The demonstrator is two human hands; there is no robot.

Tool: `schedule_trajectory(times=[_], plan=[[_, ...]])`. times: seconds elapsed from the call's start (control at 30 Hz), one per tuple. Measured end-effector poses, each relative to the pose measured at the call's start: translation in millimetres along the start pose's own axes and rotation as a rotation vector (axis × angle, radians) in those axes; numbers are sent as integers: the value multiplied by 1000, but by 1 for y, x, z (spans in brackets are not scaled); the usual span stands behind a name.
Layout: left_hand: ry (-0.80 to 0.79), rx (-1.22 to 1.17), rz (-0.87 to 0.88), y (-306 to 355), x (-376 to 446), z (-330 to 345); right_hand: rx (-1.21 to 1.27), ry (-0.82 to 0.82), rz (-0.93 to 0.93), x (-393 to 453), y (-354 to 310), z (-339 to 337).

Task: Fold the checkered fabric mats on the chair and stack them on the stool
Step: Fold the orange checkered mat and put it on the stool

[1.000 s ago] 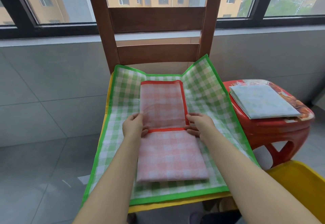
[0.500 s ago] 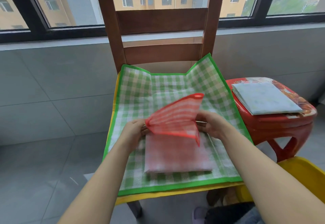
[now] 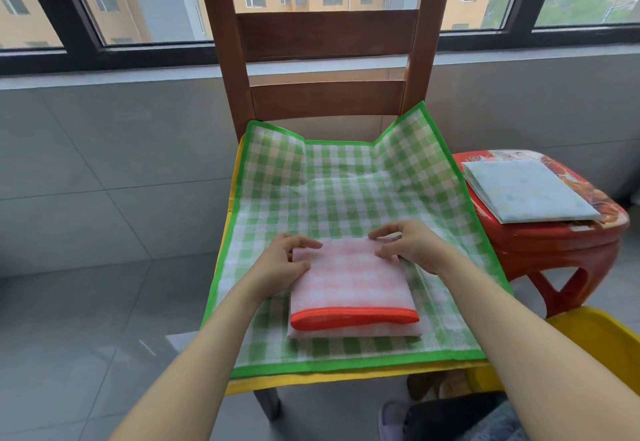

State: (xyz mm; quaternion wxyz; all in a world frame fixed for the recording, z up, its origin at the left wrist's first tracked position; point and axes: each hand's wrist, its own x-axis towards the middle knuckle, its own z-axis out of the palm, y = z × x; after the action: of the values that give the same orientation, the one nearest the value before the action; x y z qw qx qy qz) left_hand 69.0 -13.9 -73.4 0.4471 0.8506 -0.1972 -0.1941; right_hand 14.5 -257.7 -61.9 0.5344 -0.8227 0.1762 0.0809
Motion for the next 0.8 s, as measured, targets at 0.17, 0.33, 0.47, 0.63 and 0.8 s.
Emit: schedule_trajectory(times=[0.17, 0.33, 0.47, 0.63, 0.8], plan=[[90, 707, 15, 21, -1, 20, -214, 32, -74, -3, -3, 7], [-51, 819, 20, 21, -7, 53, -390, 49, -110, -8, -5, 13], [-20, 860, 42, 6, -11, 63, -1013, 246, -196, -20, -5, 42], [6, 857, 73, 3, -10, 61, -895, 122, -245, -42, 22, 84], [25, 818, 93, 1, -13, 58, -895, 180, -162, -43, 36, 73]])
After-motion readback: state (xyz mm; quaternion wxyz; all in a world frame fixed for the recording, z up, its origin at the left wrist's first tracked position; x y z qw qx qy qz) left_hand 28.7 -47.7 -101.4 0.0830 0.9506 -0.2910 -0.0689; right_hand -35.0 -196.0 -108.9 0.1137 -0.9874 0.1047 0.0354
